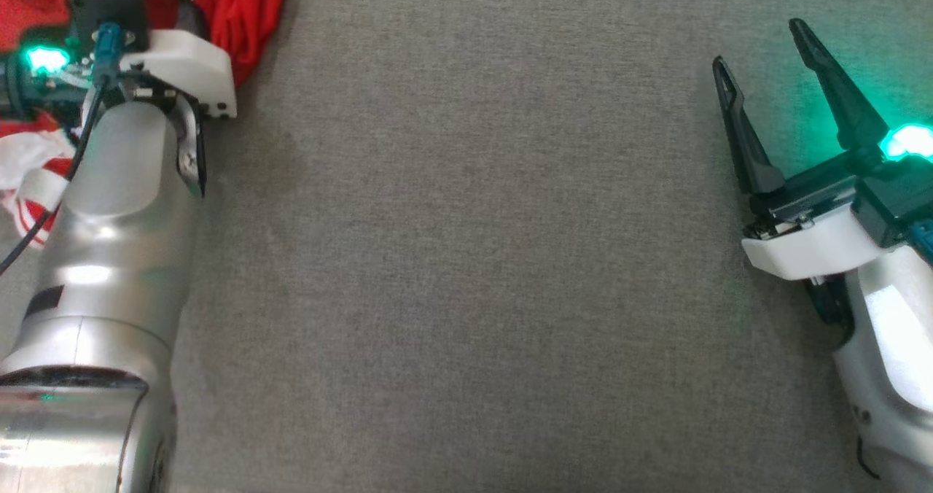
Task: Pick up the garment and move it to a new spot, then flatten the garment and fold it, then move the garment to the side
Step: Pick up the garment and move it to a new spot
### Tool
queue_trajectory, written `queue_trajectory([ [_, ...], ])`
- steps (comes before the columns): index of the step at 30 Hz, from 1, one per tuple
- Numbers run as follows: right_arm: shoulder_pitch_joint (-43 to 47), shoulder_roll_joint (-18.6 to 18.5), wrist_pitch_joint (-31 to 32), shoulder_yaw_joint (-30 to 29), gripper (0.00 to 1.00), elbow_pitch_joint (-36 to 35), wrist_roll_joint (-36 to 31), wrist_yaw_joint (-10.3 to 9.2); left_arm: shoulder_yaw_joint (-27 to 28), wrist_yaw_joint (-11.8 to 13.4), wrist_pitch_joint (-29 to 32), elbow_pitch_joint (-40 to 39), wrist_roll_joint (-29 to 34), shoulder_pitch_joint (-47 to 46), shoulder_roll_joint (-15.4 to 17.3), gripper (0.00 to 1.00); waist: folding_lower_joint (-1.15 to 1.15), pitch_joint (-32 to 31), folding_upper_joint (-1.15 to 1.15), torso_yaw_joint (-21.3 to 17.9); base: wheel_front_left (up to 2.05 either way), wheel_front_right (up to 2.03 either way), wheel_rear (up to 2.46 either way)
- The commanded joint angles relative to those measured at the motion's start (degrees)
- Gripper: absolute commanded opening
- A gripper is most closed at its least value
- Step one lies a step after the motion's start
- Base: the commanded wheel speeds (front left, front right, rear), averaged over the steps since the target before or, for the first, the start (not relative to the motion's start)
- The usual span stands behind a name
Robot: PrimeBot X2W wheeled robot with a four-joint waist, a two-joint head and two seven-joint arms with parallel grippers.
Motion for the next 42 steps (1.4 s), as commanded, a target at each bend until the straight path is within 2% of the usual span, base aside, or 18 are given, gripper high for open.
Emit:
queue_trajectory([
  [1, 2.7, -0.5, 0.5, 0.4, 1.00, 1.4, 0.0, -0.04, 0.4, 0.1, -0.6, -1.7, -0.1, -1.4, 3.2, 0.46, 0.00, 0.0, 0.00, -0.3, 0.00, 0.00, 0.00],
  [2, 2.8, -0.4, 0.5, 0.2, 1.00, 1.4, -0.1, -0.04, 0.3, 0.0, -0.6, -2.2, -0.1, -1.3, 3.3, 0.00, 0.00, -0.1, 0.00, -0.5, 0.00, 0.00, 0.00],
  [9, 3.1, 1.7, 0.5, -0.1, 1.00, 1.7, -0.2, -0.04, -1.2, 1.1, -0.7, -15.8, 1.5, 2.5, 5.7, 0.00, 0.00, -2.6, 0.00, -1.6, 0.00, 0.00, 0.00],
  [15, 3.9, 4.7, 0.5, 1.1, 1.00, 3.1, 0.6, -0.04, -3.1, 0.1, -0.7, -28.1, 3.0, 6.3, 8.6, 0.00, 0.00, -9.2, 0.00, -3.0, 0.00, 0.00, 0.00],
  [20, 4.1, 8.4, 0.5, 2.1, 1.00, 4.9, 2.0, -0.04, -5.4, -3.3, -0.7, -34.5, 4.1, 5.6, 11.5, 0.00, 0.00, -16.0, 0.00, -6.9, 0.00, 0.00, 0.00],
  [25, 5.4, 11.9, 0.5, 1.8, 1.00, 5.6, 3.0, -0.04, -7.8, -8.4, 1.5, -37.9, 4.0, 1.6, 12.9, 0.00, 0.00, -21.6, 0.00, -13.9, 0.00, 0.00, 0.00],
  [29, 6.3, 13.6, 0.5, 1.0, 1.00, 5.8, 3.4, -0.04, -9.8, -11.6, 5.0, -40.8, 3.5, -1.8, 12.3, 0.00, 0.00, -24.0, 0.00, -20.4, 0.00, 0.00, 0.00],
  [32, 6.8, 14.4, 0.5, 0.9, 1.00, 6.0, 3.9, -0.04, -11.3, -13.2, 7.1, -42.1, 2.9, -3.8, 11.5, 0.00, 0.00, -25.1, 0.00, -25.2, 0.00, 0.00, 0.00],
  [35, 7.5, 14.7, 0.5, 0.8, 1.00, 6.0, 4.4, -0.04, -12.2, -14.2, 8.8, -41.9, 0.6, -4.9, 9.8, 0.00, 0.00, -25.7, 0.00, -29.4, 0.00, 0.00, 0.00],
  [36, 7.7, 14.8, 0.5, 1.0, 1.00, 5.4, 5.4, -0.04, -12.6, -14.8, 10.1, -41.3, -1.5, -5.2, 8.2, 0.00, 0.00, -25.2, 0.00, -31.6, 0.00, 0.00, 0.00],
  [38, 7.7, 14.8, 0.5, 1.3, 1.00, 4.8, 6.8, -0.04, -14.1, -15.3, 11.4, -40.1, -3.5, -4.0, 6.6, 0.00, 0.00, -24.4, 0.00, -33.2, 0.00, 0.00, 0.00],
  [42, 7.6, 14.9, 0.5, 1.8, 1.00, 4.0, 8.1, -0.04, -17.9, -15.7, 11.8, -37.7, -4.5, 0.5, 5.5, 0.00, 0.00, -23.0, 0.00, -35.1, 0.00, 0.00, 0.00],
])
